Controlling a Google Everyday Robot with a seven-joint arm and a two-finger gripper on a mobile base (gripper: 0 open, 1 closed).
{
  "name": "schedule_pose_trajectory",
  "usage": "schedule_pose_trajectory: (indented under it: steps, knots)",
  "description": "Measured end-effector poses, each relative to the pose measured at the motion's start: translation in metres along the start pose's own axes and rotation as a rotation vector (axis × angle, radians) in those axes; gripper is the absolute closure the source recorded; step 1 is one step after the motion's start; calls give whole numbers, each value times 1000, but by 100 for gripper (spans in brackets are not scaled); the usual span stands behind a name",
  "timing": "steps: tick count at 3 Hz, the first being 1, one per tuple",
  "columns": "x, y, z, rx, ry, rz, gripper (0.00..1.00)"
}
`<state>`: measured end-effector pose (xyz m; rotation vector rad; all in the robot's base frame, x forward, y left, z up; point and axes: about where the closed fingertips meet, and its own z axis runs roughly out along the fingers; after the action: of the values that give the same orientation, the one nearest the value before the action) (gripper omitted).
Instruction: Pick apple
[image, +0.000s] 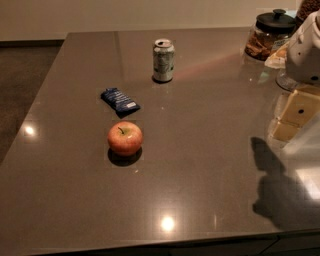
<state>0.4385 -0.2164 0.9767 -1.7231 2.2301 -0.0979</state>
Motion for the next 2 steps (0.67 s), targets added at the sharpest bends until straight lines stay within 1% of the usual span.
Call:
schedule_pose_trajectory:
  steps: [1, 2]
  knots:
    - [0, 0, 0, 0, 0, 0, 0]
    - [-1, 1, -4, -33, -70, -20, 0]
